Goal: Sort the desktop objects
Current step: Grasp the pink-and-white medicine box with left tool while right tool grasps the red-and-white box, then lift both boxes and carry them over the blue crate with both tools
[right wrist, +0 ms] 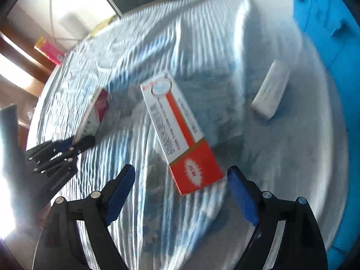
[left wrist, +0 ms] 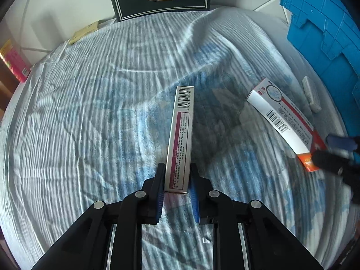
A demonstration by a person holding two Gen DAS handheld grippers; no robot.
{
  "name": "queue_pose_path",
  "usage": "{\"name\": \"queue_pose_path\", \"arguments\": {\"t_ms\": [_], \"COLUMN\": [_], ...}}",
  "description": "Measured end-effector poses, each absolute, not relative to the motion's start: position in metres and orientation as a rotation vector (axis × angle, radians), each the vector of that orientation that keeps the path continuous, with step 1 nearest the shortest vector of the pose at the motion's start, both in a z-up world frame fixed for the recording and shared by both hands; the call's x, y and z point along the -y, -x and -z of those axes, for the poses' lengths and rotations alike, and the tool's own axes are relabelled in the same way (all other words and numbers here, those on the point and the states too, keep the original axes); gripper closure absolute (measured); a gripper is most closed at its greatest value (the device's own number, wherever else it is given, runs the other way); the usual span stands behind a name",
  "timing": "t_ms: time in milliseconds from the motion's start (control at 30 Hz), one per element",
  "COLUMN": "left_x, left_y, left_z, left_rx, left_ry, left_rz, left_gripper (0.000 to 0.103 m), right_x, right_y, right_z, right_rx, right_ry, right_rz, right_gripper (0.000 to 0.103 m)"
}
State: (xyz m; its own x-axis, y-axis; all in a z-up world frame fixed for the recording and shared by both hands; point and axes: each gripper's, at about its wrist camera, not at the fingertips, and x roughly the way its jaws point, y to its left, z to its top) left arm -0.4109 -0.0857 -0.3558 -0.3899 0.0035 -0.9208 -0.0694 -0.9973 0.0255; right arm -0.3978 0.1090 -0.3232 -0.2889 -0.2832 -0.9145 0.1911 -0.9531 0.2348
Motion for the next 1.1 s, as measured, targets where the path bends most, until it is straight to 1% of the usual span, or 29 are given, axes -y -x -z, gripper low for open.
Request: {"name": "queue_pose_path", "arguments": {"t_ms": [67, 133, 167, 200, 233, 267, 300, 367, 400, 433, 467, 600, 800, 1100], "left_x": [0.089, 0.089, 0.089, 0.091, 0.092, 0.094, 0.095, 0.098, 0.097, 0.097, 0.096, 0.093, 0.093, 0.097], "left_y": [0.412, 0.416, 0.416, 0.417, 0.418, 0.419, 0.418, 0.416, 0.415, 0.414, 0.412, 0.407, 0.396, 0.366], "left_z": [0.356, 0.356, 0.356, 0.356, 0.357, 0.357, 0.357, 0.357, 0.357, 0.357, 0.357, 0.355, 0.335, 0.285], "left_rx": [-0.088, -0.108, -0.110, -0.103, -0.091, -0.076, -0.058, -0.025, -0.025, -0.026, -0.026, -0.019, -0.022, 0.013], "left_ry": [1.705, 1.698, 1.696, 1.696, 1.692, 1.686, 1.680, 1.669, 1.669, 1.670, 1.670, 1.674, 1.629, 1.526], "left_rz": [-2.584, -2.598, -2.603, -2.607, -2.610, -2.612, -2.614, -2.618, -2.624, -2.629, -2.634, -2.635, -2.677, -2.797], "left_gripper": [0.081, 0.073, 0.067, 0.064, 0.064, 0.065, 0.072, 0.083, 0.084, 0.084, 0.084, 0.085, 0.085, 0.085], "right_x": [-0.112, -0.105, -0.099, -0.094, -0.089, -0.085, -0.081, -0.076, -0.074, -0.073, -0.072, -0.067, -0.067, -0.056], "right_y": [0.404, 0.411, 0.414, 0.417, 0.419, 0.421, 0.422, 0.422, 0.421, 0.420, 0.419, 0.416, 0.408, 0.392], "right_z": [0.317, 0.318, 0.319, 0.320, 0.321, 0.324, 0.326, 0.330, 0.332, 0.334, 0.335, 0.340, 0.328, 0.271], "right_rx": [0.090, 0.045, 0.010, -0.025, -0.057, -0.081, -0.106, -0.143, -0.158, -0.173, -0.188, -0.233, -0.193, -0.240], "right_ry": [-1.641, -1.635, -1.631, -1.626, -1.623, -1.628, -1.632, -1.637, -1.638, -1.639, -1.641, -1.644, -1.613, -1.442], "right_rz": [2.371, 2.377, 2.378, 2.378, 2.380, 2.385, 2.390, 2.392, 2.391, 2.390, 2.388, 2.385, 2.407, 2.456], "right_gripper": [0.017, 0.015, 0.015, 0.015, 0.015, 0.015, 0.015, 0.015, 0.017, 0.025, 0.053, 0.058, 0.060, 0.063]}}
